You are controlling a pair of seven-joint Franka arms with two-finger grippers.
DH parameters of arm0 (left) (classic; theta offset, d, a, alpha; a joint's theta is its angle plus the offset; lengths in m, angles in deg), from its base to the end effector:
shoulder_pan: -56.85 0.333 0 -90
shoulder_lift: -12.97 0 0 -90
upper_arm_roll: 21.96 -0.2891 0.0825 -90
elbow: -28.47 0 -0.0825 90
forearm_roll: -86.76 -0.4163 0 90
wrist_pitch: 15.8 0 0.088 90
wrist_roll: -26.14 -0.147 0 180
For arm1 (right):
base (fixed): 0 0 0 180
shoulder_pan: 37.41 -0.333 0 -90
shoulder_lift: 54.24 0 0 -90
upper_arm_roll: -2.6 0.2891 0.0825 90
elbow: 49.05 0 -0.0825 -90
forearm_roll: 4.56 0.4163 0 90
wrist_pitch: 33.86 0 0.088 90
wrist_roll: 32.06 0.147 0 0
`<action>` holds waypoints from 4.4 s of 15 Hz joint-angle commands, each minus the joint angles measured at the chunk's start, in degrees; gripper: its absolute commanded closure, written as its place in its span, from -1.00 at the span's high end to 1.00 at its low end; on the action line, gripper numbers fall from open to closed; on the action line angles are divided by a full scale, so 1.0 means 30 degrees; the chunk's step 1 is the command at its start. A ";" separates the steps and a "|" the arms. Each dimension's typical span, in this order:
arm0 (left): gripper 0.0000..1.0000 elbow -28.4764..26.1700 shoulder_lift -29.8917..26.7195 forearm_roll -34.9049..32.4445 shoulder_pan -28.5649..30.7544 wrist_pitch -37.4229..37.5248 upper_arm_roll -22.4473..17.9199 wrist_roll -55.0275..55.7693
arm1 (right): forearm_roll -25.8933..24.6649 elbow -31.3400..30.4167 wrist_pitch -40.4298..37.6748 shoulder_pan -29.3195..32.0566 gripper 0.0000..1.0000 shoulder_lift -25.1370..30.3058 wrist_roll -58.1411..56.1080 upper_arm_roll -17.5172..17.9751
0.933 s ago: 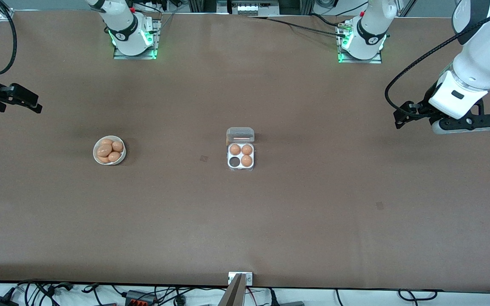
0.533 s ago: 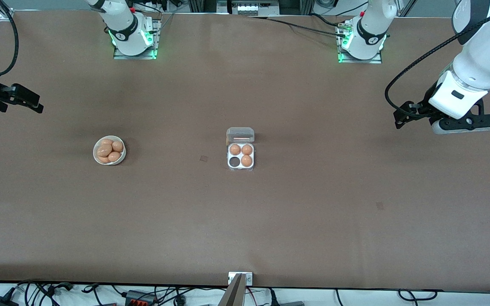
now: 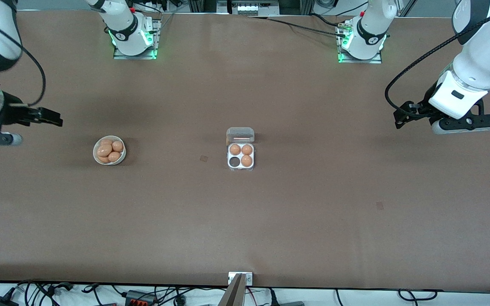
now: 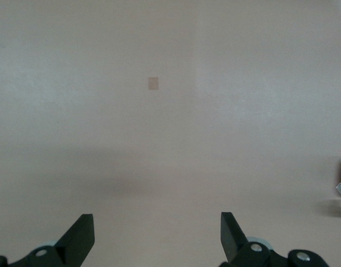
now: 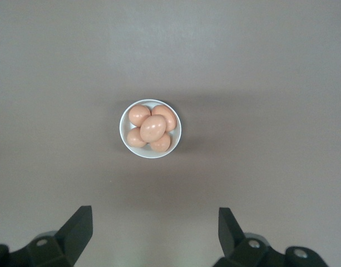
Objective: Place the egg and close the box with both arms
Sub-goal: 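Move the right gripper over the white bowl of eggs, then lower the right gripper and grasp one brown egg from the bowl, then carry the egg with the right gripper to the empty carton slot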
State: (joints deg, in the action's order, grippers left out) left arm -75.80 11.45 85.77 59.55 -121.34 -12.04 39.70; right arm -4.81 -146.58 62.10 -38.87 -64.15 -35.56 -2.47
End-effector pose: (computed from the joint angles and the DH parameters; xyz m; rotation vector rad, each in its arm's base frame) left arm 0.5896 -0.0732 0.4700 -3.1239 -0.1663 -0.0803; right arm 0.6087 -0.0372 0.3964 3.1187 -0.0019 -0.3137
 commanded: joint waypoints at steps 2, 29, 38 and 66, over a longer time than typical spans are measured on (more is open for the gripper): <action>1.00 0.0392 0.0068 0.0273 0.0126 0.0377 0.0092 -0.0156 | -0.0181 0.0137 0.0182 0.0022 1.00 -0.2255 0.0023 0.0165; 0.79 0.0392 0.0244 0.0273 0.0097 0.1021 0.0209 -0.0419 | 0.7610 0.0107 0.2350 0.2951 0.81 -0.8501 0.2545 0.0165; 0.32 0.0421 0.0185 0.0331 0.0097 0.1021 0.0209 -0.0097 | 0.7670 0.0107 0.2233 0.2921 0.57 -0.8501 0.2574 0.0165; -0.95 0.0451 -0.0020 0.0361 0.0097 0.1080 0.0268 -0.0156 | 0.6265 0.7666 -0.1235 -0.2576 -0.83 -0.8150 -0.0356 0.0253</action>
State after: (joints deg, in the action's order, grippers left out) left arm -75.25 11.78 85.77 59.47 -119.26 -11.52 39.66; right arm 15.15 -124.33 54.74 -40.89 -88.46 -34.73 -1.35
